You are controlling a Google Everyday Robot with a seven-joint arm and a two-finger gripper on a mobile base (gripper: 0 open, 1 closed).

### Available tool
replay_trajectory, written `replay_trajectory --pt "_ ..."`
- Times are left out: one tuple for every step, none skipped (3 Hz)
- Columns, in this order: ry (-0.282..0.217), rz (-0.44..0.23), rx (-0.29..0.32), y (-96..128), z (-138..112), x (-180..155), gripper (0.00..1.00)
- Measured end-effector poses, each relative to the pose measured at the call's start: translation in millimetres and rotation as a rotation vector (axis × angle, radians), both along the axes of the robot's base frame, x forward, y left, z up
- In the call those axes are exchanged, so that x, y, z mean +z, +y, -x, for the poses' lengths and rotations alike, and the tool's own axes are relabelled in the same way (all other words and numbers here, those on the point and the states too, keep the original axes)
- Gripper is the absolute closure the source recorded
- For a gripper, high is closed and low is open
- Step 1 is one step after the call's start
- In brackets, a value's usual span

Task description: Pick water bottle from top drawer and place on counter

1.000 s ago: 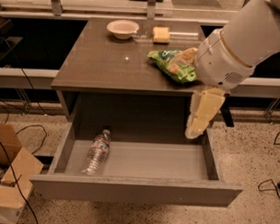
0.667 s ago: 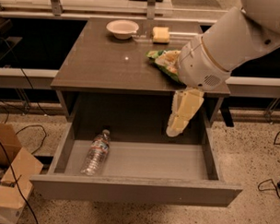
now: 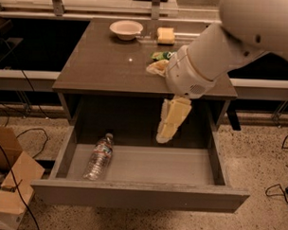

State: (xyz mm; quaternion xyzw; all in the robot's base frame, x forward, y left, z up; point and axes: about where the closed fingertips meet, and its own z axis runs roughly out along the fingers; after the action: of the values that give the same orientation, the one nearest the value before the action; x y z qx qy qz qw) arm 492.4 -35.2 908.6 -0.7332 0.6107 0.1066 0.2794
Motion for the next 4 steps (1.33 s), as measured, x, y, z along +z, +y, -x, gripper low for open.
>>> replay_trajectory --pt "-0.002 -0.008 0.071 37 -14 -28 0.00" --pt "0.013 -0.009 0.124 69 -27 -60 0.00" --pt "0.024 -0.006 0.180 99 -39 -90 0.00" --pt "0.100 0.024 0.212 119 -51 -157 0.00"
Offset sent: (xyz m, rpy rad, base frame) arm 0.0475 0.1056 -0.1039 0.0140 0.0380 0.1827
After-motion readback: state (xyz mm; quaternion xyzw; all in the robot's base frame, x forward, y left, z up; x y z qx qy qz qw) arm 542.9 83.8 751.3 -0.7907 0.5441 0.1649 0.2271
